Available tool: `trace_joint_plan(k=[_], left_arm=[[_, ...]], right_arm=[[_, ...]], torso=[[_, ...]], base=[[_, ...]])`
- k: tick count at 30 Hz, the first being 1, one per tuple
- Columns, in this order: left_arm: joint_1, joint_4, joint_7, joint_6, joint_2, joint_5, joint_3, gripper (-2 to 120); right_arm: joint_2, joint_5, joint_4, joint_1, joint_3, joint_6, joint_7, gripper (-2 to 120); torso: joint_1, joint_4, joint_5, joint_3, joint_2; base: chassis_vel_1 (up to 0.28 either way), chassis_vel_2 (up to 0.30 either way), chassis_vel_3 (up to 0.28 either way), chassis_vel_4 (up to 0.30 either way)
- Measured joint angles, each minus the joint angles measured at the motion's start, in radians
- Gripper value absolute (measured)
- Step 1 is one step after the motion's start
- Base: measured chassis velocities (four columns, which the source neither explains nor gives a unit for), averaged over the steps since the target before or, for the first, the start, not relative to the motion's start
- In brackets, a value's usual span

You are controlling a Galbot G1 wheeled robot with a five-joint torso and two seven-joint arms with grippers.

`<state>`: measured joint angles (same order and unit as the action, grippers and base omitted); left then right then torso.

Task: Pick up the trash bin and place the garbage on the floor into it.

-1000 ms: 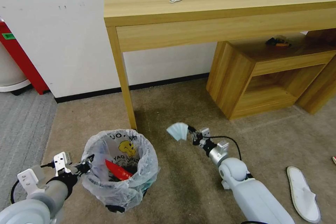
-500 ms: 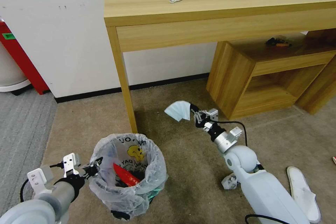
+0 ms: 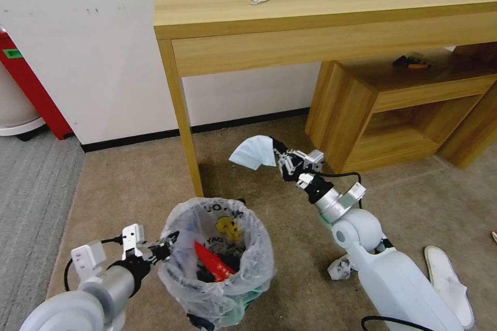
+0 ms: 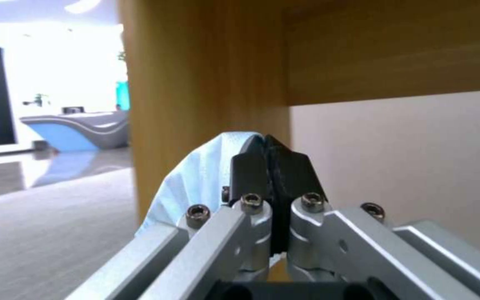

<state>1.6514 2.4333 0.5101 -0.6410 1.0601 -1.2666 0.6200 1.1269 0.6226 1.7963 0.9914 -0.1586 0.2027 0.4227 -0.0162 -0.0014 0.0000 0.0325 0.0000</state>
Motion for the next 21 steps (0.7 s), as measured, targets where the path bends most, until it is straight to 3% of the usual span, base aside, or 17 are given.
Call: trace_joint_plan(k=[12, 21], left_arm=[[-0.076, -0.017, -0.024, -0.014, -0.003, -0.04, -0.03, 3], [-0.092, -0.022, -0.034, -0.019, -0.013, -0.051, -0.014, 3]], right_arm=[[0.032, -0.017, -0.073, -0.006, 0.095, 0.051, 0.099, 0], [0.025, -0.047, -0.128, -0.003, 0.099, 0.07, 0.183, 0]], torso=[[0.0, 0.0, 0.0, 0.0, 0.0], [0.0, 0.0, 0.0, 0.0, 0.0]], base=[[0.0, 0.0, 0.0, 0.0], [0.0, 0.0, 0.0, 0.0]])
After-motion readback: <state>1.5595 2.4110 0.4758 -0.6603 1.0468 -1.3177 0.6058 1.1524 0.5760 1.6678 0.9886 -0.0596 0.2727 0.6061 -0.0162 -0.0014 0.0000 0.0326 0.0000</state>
